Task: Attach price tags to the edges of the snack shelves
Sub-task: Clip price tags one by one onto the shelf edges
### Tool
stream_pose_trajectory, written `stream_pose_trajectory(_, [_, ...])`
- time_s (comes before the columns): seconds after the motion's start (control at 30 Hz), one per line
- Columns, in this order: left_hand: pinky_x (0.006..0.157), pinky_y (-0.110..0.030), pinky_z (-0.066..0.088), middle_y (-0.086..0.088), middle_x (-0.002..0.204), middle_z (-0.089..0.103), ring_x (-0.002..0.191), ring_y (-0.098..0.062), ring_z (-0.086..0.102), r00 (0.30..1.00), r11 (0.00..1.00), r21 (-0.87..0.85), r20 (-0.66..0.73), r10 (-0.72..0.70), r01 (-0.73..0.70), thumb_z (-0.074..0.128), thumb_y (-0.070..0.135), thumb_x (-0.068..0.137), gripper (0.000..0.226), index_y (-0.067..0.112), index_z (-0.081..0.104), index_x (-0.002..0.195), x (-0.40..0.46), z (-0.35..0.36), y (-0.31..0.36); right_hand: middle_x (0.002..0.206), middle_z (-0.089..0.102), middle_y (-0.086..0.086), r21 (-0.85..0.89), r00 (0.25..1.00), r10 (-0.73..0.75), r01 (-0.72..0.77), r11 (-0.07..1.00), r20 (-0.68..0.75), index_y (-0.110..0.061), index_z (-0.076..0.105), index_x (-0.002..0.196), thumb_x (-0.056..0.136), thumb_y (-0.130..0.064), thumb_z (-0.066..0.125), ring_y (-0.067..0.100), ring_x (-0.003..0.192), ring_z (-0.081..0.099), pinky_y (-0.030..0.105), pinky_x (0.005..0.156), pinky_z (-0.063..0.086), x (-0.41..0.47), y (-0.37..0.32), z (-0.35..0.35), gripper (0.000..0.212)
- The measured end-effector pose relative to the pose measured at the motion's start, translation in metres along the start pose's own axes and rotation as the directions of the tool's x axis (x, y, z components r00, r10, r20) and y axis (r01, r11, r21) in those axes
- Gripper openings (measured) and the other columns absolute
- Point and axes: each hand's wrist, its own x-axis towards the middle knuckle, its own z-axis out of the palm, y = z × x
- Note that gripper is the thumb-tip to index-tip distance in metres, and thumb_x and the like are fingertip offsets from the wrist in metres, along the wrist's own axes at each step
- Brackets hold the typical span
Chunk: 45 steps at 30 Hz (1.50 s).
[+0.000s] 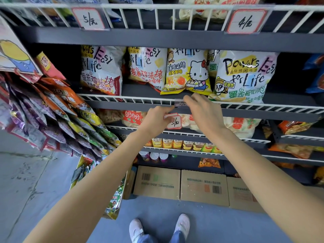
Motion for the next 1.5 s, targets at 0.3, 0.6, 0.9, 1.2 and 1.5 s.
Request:
stream_pose_trajectory(0.3, [0.095, -0.032, 0.043, -0.009, 0.134, 0.056, 0.117, -0.03, 0.056, 1.0, 1.0, 0.006, -0.01, -0.02, 0.02, 0.054, 0.019, 0.093, 0.048, 0.022, 0.042, 0.14, -0.001, 0.0, 0.003, 0.079, 0.062, 0.007, -0.03, 0.999, 0.04, -0.039, 0.999, 0.018, -0.007, 0.07, 0.085, 0.054, 0.005, 0.08, 0.024, 0.07, 0.061, 0.02, 0.038, 0.031, -0.003, 0.001, 0.001, 0.035])
stream_pose_trajectory(0.6, [0.098, -0.029, 0.04, -0.007, 0.14, 0.051, 0.125, -0.026, 0.051, 0.998, 0.998, -0.019, -0.026, -0.059, 0.058, 0.055, 0.018, 0.093, 0.049, 0.02, 0.042, 0.14, -0.002, 0.003, 0.008, 0.073, 0.063, 0.011, 0.026, 0.998, 0.04, -0.041, 0.999, 0.05, -0.007, 0.068, 0.085, 0.046, 0.009, 0.079, 0.027, 0.059, 0.062, 0.018, 0.041, 0.028, -0.004, 0.002, -0.002, 0.043])
stream_pose_trajectory(0.9, [0.091, -0.03, 0.044, -0.011, 0.142, 0.048, 0.106, -0.027, 0.061, 0.994, 0.994, -0.03, 0.006, -0.107, 0.107, 0.053, 0.018, 0.093, 0.048, 0.022, 0.042, 0.14, 0.003, -0.005, 0.016, 0.088, 0.06, 0.012, -0.087, 0.996, 0.023, -0.015, 0.996, 0.089, -0.001, 0.069, 0.086, 0.048, 0.005, 0.082, 0.024, 0.069, 0.061, 0.022, 0.034, 0.036, -0.013, -0.004, -0.012, 0.041])
stream_pose_trajectory(1.2, [0.088, -0.036, 0.053, -0.009, 0.12, 0.065, 0.108, -0.024, 0.062, 0.989, 0.977, -0.205, -0.122, -0.088, 0.062, 0.055, 0.018, 0.093, 0.033, 0.016, 0.058, 0.126, -0.015, -0.014, 0.021, 0.142, 0.023, 0.012, -0.098, 0.939, 0.012, 0.023, 0.995, 0.343, -0.008, 0.018, 0.145, 0.081, 0.006, 0.057, 0.026, 0.118, 0.045, 0.033, 0.058, 0.051, -0.03, 0.001, -0.016, 0.077])
stream_pose_trajectory(1.5, [0.077, -0.045, 0.057, -0.009, 0.085, 0.07, 0.08, -0.026, 0.067, 0.979, 0.905, -0.399, -0.189, 0.075, -0.146, 0.062, 0.016, 0.089, 0.014, 0.007, 0.068, 0.097, -0.023, 0.001, 0.08, 0.104, 0.062, -0.006, 0.81, 0.902, 0.317, -0.411, 0.419, 0.293, -0.016, 0.061, 0.115, 0.091, -0.034, 0.056, 0.007, 0.094, 0.057, 0.014, 0.074, 0.04, -0.045, 0.027, -0.075, 0.03])
